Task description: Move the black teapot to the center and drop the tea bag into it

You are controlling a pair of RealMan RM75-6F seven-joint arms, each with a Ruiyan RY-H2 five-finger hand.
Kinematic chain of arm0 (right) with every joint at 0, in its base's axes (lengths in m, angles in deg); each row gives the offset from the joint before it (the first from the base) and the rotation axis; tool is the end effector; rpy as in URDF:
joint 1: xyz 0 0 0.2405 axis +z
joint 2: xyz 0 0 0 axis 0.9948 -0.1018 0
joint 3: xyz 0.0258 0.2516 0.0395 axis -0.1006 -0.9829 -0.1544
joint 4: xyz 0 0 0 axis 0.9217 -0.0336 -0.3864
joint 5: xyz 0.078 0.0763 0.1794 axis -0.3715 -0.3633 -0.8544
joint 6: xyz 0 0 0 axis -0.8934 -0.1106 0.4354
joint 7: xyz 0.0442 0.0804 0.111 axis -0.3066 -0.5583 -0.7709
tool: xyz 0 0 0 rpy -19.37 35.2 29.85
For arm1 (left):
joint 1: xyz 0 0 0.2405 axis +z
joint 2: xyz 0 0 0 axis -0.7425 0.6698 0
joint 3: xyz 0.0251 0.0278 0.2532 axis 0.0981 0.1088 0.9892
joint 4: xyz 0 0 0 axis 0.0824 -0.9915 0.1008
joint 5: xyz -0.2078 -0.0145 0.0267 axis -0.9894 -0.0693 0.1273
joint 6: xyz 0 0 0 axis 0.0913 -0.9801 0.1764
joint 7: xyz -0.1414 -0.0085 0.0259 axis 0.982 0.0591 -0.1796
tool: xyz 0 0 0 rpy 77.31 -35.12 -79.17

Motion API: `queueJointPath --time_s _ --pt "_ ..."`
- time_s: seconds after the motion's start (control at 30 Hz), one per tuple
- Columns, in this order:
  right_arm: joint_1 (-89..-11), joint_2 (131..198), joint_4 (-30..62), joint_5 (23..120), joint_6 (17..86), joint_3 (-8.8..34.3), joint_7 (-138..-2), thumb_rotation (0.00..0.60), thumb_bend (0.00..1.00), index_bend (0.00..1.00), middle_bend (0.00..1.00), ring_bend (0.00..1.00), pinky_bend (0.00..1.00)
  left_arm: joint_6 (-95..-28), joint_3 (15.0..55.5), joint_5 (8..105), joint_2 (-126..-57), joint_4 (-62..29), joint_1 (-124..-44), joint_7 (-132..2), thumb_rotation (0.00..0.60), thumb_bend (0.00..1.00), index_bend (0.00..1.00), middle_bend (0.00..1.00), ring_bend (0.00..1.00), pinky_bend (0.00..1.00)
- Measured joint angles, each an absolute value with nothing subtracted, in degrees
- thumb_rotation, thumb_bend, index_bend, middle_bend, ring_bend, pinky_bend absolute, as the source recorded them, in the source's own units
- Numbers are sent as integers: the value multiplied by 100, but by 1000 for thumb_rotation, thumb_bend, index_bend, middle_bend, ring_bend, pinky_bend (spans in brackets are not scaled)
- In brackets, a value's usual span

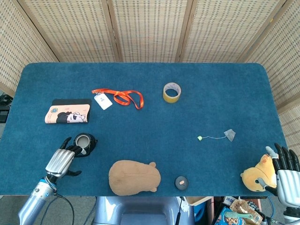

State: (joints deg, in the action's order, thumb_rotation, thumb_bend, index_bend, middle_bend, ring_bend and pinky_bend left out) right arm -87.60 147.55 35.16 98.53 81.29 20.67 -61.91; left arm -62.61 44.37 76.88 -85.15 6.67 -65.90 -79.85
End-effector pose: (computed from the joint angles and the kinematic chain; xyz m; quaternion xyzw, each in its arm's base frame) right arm -0.3105 -0.1334 0.1611 0.5647 -0.3582 0.3823 0.6377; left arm -0.2522 0.2139 0.0333 -0.7233 -0.4218 -0.3202 0.4432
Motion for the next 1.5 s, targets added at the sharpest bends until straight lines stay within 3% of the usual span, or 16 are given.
queueJointPath --time_s 1.07,1.17,1.5 --pt "-8805 14761 3510 9804 8121 2061 -6247 600 180 140 113 0 1 -6260 4525 7509 -8637 536 -6554 -8153 600 102 428 404 319 0" --pt "-8823 14754 3505 9799 8139 2064 -6264 600 180 140 113 0 1 -6208 4526 7487 -8676 512 -6585 -8178 600 102 456 429 327 0" --pt "-8843 14754 3496 9770 8152 2051 -6302 600 180 140 113 0 1 -6188 4473 7453 -8733 467 -6644 -8194 600 102 643 612 486 0"
